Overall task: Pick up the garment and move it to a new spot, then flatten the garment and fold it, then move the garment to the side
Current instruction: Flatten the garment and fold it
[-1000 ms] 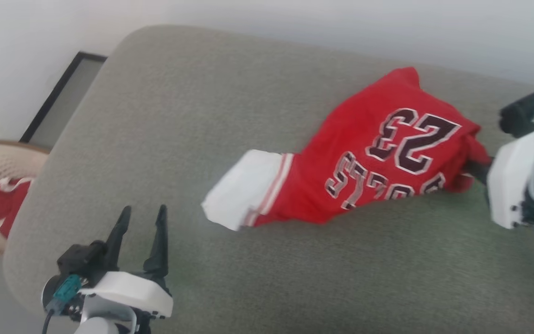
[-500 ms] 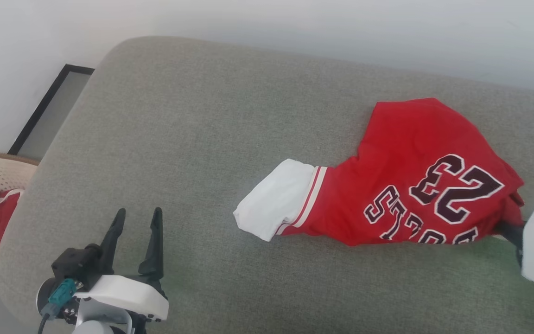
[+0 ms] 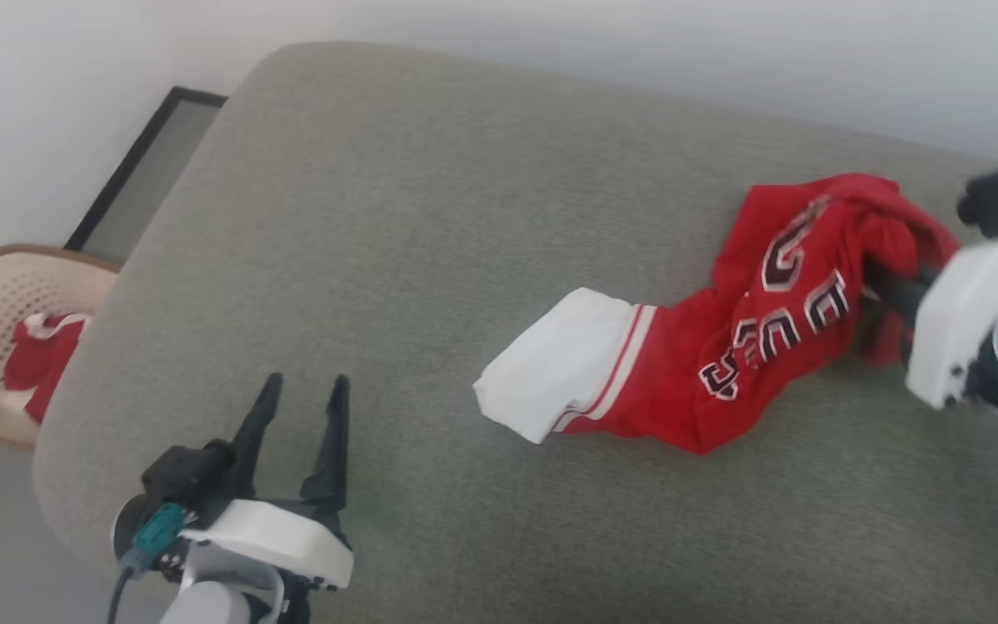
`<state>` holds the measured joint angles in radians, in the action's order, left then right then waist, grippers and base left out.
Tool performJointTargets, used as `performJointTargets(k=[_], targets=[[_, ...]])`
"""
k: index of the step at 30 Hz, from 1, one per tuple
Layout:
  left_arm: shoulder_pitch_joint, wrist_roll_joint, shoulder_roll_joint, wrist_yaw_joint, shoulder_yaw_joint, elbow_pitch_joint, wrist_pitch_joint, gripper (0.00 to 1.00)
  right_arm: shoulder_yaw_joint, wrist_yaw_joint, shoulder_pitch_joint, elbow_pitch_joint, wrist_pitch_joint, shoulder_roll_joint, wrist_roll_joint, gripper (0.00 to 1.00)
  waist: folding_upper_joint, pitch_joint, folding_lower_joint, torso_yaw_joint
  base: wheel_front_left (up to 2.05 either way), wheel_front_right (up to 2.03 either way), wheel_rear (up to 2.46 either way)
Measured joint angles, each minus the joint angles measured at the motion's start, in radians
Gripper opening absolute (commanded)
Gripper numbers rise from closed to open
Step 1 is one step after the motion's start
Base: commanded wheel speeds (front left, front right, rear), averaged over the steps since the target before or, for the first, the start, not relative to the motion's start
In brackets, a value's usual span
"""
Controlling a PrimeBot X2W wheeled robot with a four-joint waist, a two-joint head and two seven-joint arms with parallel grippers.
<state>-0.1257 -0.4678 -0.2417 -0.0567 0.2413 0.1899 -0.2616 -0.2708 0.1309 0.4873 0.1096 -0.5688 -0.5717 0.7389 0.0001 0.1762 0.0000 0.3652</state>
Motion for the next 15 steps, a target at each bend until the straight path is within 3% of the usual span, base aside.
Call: performJointTargets(k=[13,14,15], targets=[[-0.067,0.031,0.06,0.038,0.038,0.048,0.0,1.0,-0.25,0.0,0.315,0.391,0.121,0.064,0.015,0.0,0.0,0.056,0.0,0.097,0.0,0.0,0.0],[-0.07,0.032,0.063,0.04,0.037,0.051,0.0,1.0,-0.277,0.0,0.329,0.418,0.128,0.07,0.022,0.15,0.0,0.061,0.0,0.102,0.0,0.0,0.0],[-0.071,0.033,0.065,0.044,0.035,0.055,0.0,1.0,-0.298,0.0,0.343,0.442,0.137,0.076,0.026,0.45,-0.0001,0.066,0.0,0.104,0.0,0.0,0.0]])
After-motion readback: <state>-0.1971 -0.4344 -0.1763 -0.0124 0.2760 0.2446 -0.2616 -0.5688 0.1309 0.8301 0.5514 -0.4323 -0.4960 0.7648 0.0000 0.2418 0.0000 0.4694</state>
